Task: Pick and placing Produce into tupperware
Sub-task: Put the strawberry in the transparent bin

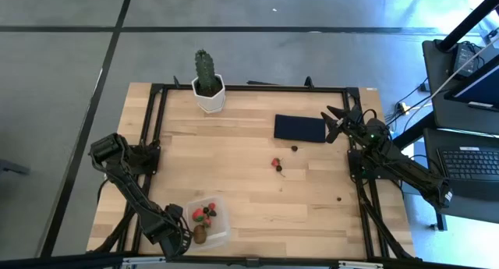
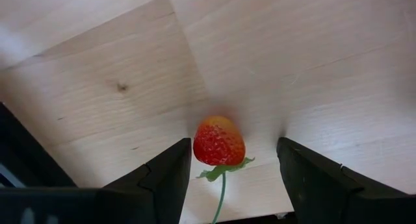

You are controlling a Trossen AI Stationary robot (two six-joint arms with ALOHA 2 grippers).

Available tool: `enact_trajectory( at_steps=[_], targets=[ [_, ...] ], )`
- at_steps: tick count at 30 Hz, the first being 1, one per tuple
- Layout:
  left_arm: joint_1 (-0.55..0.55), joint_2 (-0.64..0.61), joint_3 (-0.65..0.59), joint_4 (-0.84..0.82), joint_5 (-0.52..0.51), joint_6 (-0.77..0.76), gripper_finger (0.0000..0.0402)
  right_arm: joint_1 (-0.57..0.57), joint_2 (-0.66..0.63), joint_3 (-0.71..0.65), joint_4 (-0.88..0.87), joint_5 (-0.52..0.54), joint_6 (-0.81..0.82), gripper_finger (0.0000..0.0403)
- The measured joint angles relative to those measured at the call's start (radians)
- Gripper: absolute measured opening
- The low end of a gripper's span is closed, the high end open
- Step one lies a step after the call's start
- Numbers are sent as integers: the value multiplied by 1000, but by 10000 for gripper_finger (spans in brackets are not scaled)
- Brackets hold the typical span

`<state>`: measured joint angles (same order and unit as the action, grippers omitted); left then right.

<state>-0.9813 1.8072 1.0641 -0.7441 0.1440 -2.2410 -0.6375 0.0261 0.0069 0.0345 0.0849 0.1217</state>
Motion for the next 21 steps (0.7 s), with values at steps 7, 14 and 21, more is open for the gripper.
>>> enact_trajectory(
  at_steps=[7, 14, 21],
  targets=[
    [0, 0, 0, -3, 0, -2, 191, 0, 0, 0, 0, 0, 0, 198],
    [1, -2, 0, -1, -3, -3, 140, 0, 0, 0, 0, 0, 1, 198],
    [0, -2, -1, -3, 6, -3, 100, 0, 0, 0, 0, 0, 4, 198]
  ],
)
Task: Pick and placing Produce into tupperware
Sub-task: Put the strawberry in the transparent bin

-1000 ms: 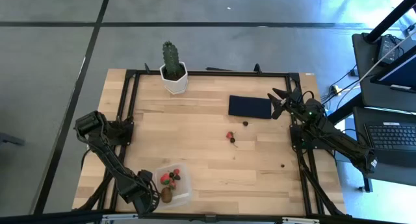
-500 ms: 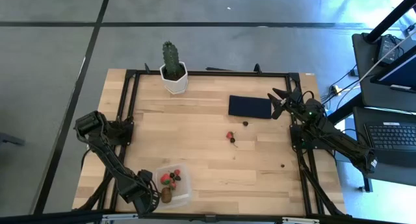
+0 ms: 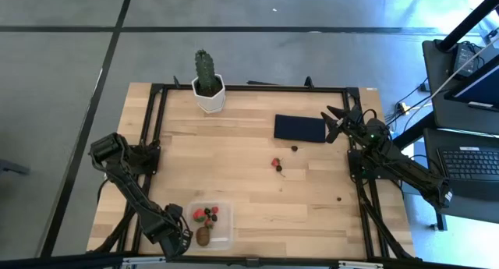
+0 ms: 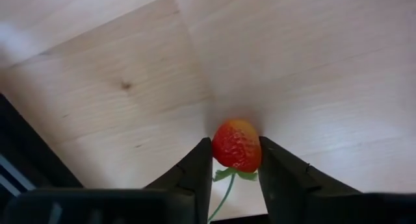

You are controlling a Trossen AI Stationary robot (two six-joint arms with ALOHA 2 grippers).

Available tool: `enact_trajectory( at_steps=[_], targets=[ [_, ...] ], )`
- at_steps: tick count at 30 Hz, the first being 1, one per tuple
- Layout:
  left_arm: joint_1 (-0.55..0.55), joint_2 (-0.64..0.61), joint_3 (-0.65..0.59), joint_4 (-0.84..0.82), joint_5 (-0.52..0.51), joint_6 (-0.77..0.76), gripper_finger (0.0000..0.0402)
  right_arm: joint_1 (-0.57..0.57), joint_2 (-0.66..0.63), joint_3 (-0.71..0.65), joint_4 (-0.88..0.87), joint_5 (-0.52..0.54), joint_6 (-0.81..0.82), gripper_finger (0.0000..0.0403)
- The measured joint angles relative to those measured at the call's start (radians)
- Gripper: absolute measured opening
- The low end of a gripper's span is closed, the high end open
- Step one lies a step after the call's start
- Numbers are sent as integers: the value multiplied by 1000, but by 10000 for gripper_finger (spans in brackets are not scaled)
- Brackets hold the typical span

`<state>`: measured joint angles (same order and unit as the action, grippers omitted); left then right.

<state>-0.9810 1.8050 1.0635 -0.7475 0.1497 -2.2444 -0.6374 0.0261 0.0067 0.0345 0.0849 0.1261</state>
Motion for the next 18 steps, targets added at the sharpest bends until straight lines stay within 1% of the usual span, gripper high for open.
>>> enact_trajectory(
  at_steps=[4, 11, 18],
  targets=[
    [0, -1, 1, 0, 0, 0, 96, 0, 0, 0, 0, 0, 0, 198],
    [0, 0, 1, 0, -1, 0, 109, 0, 0, 0, 0, 0, 0, 198],
    [0, 0, 1, 0, 6, 4, 87, 0, 0, 0, 0, 0, -1, 198]
  ],
)
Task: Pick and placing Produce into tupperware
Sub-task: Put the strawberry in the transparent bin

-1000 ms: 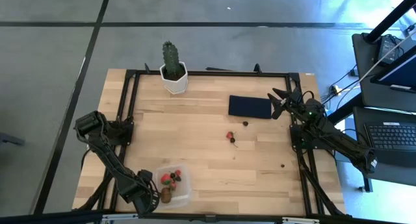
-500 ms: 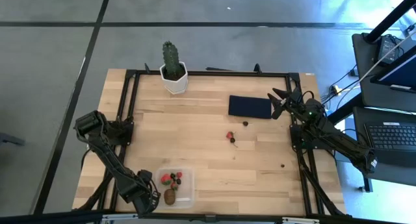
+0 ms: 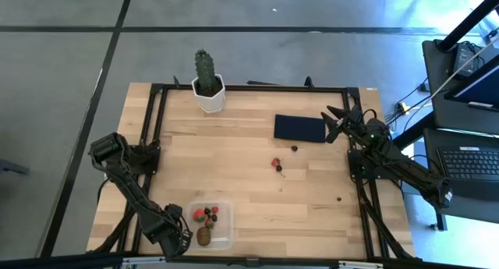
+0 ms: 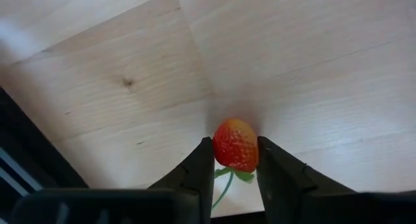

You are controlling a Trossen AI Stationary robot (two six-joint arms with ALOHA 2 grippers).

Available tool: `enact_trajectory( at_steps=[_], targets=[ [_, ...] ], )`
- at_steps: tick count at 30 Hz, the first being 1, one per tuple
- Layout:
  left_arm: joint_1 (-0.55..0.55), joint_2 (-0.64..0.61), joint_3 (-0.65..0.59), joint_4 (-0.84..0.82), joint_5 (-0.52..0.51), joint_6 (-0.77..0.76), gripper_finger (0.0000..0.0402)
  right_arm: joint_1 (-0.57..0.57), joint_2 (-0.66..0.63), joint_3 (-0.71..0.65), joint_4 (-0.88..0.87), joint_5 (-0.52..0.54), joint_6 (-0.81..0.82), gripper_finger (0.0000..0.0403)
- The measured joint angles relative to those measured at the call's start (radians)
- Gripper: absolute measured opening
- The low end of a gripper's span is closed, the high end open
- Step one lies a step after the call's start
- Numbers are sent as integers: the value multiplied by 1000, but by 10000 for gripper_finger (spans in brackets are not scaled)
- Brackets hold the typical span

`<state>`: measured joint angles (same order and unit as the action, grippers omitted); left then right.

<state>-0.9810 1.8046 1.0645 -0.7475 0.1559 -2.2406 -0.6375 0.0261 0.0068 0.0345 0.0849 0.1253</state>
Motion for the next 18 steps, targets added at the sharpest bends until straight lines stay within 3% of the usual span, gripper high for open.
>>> enact_trajectory(
  at_steps=[12, 18],
  targets=[
    [0, 3, -1, 9, -18, 0, 134, 0, 0, 0, 0, 0, -3, 198],
    [0, 0, -19, 27, -18, -1, 126, 0, 0, 0, 0, 0, -3, 198]
  ],
)
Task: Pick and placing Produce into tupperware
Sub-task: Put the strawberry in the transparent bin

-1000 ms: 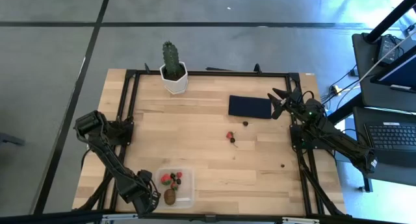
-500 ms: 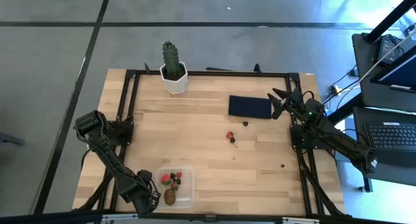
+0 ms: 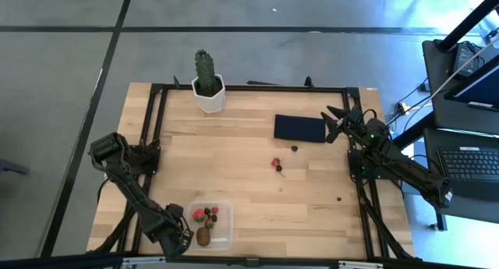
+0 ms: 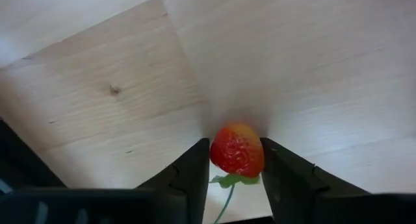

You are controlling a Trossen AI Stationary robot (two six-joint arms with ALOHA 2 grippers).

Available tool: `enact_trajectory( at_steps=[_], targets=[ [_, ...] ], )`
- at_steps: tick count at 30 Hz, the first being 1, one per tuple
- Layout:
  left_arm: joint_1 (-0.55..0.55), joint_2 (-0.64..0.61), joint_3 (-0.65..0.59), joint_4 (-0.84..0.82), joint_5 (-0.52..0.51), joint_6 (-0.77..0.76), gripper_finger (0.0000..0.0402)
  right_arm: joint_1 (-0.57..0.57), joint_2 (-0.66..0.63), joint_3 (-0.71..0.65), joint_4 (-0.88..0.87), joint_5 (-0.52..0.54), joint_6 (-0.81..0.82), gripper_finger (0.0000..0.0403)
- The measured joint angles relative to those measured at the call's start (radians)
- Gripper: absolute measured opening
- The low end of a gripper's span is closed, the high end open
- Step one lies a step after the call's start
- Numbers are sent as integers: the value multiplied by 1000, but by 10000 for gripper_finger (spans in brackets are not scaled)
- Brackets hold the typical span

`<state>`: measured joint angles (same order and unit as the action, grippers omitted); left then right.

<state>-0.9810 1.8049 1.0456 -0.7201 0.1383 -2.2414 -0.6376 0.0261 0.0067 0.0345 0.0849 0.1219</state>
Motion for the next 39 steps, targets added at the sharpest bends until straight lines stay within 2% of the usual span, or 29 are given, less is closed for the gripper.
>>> enact_trajectory(
  at_steps=[8, 15, 25, 30, 36, 39],
  targets=[
    [2, -4, -43, 63, 15, 0, 87, 0, 0, 0, 0, 0, 0, 198],
    [5, -13, -38, 61, 33, 58, 101, 0, 0, 0, 0, 0, 0, 198],
    [8, -116, -3, -131, -42, 113, 87, 0, 0, 0, 0, 0, 3, 198],
    [53, -172, -1, -68, -144, 242, 102, 0, 0, 0, 1, 0, 2, 198],
    [129, -230, 69, -113, -144, 445, 82, 0, 0, 0, 4, 0, 3, 198],
    [163, -244, 128, -201, -135, 477, 81, 0, 0, 0, 4, 0, 3, 198]
  ],
)
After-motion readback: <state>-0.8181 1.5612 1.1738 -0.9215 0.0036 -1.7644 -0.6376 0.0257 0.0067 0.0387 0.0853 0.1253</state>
